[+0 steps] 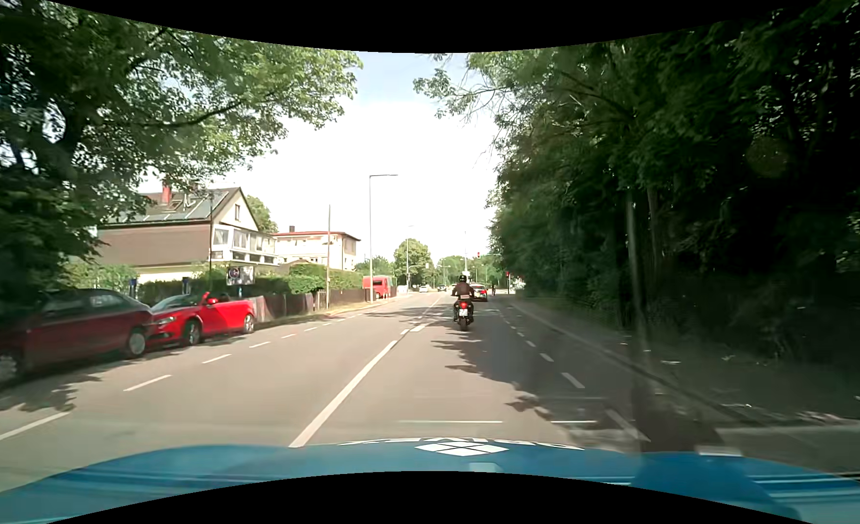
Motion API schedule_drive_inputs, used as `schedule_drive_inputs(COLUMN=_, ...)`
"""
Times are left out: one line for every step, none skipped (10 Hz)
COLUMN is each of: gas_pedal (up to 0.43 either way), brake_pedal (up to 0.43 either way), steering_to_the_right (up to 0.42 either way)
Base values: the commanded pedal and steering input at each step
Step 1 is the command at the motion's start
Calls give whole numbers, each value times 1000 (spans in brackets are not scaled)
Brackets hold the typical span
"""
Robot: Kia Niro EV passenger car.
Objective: Follow the waypoints while adhering to traffic rules and regulations
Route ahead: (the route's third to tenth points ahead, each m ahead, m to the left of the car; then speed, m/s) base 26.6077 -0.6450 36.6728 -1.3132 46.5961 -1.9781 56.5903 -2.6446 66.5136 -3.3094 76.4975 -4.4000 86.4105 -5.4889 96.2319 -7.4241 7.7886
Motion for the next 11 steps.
schedule_drive_inputs(gas_pedal=0, brake_pedal=213, steering_to_the_right=14)
schedule_drive_inputs(gas_pedal=0, brake_pedal=213, steering_to_the_right=15)
schedule_drive_inputs(gas_pedal=0, brake_pedal=213, steering_to_the_right=18)
schedule_drive_inputs(gas_pedal=0, brake_pedal=213, steering_to_the_right=23)
schedule_drive_inputs(gas_pedal=0, brake_pedal=213, steering_to_the_right=27)
schedule_drive_inputs(gas_pedal=0, brake_pedal=207, steering_to_the_right=29)
schedule_drive_inputs(gas_pedal=0, brake_pedal=207, steering_to_the_right=29)
schedule_drive_inputs(gas_pedal=0, brake_pedal=207, steering_to_the_right=29)
schedule_drive_inputs(gas_pedal=0, brake_pedal=195, steering_to_the_right=29)
schedule_drive_inputs(gas_pedal=0, brake_pedal=183, steering_to_the_right=29)
schedule_drive_inputs(gas_pedal=0, brake_pedal=177, steering_to_the_right=29)
